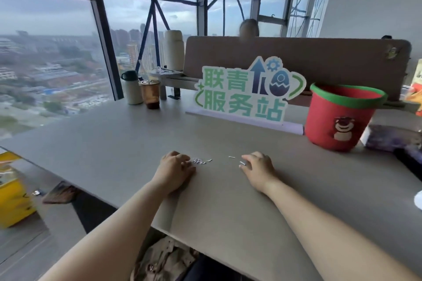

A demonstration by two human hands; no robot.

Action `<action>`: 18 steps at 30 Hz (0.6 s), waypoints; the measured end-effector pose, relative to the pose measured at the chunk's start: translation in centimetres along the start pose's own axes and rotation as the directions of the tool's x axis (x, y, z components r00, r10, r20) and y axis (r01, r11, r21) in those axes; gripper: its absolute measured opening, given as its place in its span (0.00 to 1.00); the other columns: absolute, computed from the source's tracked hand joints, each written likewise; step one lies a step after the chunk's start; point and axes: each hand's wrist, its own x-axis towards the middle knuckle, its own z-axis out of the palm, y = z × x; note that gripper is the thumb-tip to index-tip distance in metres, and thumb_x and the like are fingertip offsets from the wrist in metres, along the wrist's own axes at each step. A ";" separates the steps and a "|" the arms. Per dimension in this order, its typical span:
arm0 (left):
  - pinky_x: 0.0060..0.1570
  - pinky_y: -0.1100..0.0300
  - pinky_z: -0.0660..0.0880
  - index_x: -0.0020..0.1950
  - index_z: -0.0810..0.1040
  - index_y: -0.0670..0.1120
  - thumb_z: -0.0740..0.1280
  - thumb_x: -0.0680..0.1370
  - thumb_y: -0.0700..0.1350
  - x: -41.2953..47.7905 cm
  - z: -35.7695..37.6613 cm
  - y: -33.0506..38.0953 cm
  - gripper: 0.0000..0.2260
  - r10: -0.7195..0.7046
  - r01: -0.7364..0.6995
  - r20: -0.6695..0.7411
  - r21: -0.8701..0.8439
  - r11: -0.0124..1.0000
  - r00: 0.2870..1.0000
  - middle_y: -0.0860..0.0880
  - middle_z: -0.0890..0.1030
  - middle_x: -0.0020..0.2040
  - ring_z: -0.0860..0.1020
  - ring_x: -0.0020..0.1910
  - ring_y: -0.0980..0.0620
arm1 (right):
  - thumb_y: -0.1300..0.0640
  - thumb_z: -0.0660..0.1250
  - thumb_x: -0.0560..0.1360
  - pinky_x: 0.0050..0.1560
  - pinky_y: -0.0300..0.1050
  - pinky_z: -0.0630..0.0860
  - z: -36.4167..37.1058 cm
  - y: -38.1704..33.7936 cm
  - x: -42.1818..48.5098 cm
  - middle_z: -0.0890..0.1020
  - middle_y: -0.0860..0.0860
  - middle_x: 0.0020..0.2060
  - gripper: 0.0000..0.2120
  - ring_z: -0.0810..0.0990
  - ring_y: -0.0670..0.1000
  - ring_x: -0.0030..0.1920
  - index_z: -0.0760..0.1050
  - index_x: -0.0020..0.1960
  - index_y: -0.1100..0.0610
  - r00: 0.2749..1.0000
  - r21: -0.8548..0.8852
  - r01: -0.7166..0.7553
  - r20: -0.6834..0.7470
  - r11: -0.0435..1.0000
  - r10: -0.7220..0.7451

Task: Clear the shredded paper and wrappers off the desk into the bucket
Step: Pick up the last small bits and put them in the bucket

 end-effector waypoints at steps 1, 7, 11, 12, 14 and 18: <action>0.58 0.59 0.71 0.54 0.81 0.44 0.71 0.72 0.47 0.2 0.2 0.1 0.13 -0.009 0.009 -0.001 -0.022 1.000 1.000 0.42 0.78 0.53 0.77 0.53 0.43 | 0.56 0.65 0.74 0.62 0.45 0.67 0.1 -0.1 0.4 0.77 0.61 0.56 0.15 0.73 0.61 0.60 0.76 0.59 0.60 1.000 0.001 -0.001 -0.006 1.000 0.001; 0.56 0.56 0.74 0.53 0.81 0.45 0.70 0.73 0.46 2.0 0.7 0.7 0.10 0.021 -0.020 0.053 -0.025 0.999 0.998 0.42 0.78 0.53 0.78 0.52 0.43 | 0.62 0.64 0.74 0.58 0.43 0.69 0.8 -1.4 2.4 0.76 0.62 0.54 0.12 0.76 0.60 0.56 0.78 0.56 0.61 1.000 0.050 -0.007 0.015 0.999 0.006; 0.55 0.54 0.75 0.55 0.81 0.46 0.68 0.74 0.46 2.7 1.2 1.3 0.11 0.046 -0.044 0.077 -0.036 0.998 0.996 0.43 0.78 0.53 0.78 0.52 0.43 | 0.62 0.64 0.74 0.58 0.43 0.69 1.3 -2.7 3.2 0.77 0.61 0.53 0.11 0.76 0.59 0.57 0.79 0.55 0.61 0.998 0.082 0.026 0.058 0.996 -0.031; 0.55 0.55 0.75 0.57 0.80 0.46 0.68 0.74 0.47 2.9 1.3 1.3 0.12 0.050 -0.047 0.080 -0.040 0.998 0.996 0.44 0.78 0.54 0.78 0.52 0.43 | 0.61 0.65 0.74 0.58 0.42 0.68 1.3 -3.0 3.4 0.77 0.61 0.54 0.12 0.76 0.59 0.57 0.79 0.56 0.61 0.997 0.089 0.035 0.071 0.995 -0.041; 0.55 0.55 0.75 0.59 0.78 0.47 0.70 0.73 0.49 3.0 1.3 1.2 0.16 0.047 -0.042 0.071 -0.064 0.997 0.996 0.46 0.77 0.55 0.78 0.51 0.45 | 0.60 0.67 0.73 0.59 0.42 0.68 1.0 -3.1 3.5 0.76 0.61 0.54 0.13 0.75 0.58 0.57 0.78 0.57 0.60 0.995 0.099 0.048 0.084 0.994 -0.057; 0.60 0.52 0.73 0.62 0.76 0.49 0.73 0.68 0.54 3.3 1.1 0.3 0.24 0.043 -0.041 0.079 -0.034 0.999 0.996 0.46 0.75 0.58 0.76 0.56 0.44 | 0.56 0.69 0.72 0.58 0.44 0.69 0.6 -2.1 3.5 0.77 0.60 0.51 0.13 0.75 0.57 0.55 0.79 0.53 0.61 0.995 0.090 0.054 0.075 0.994 -0.061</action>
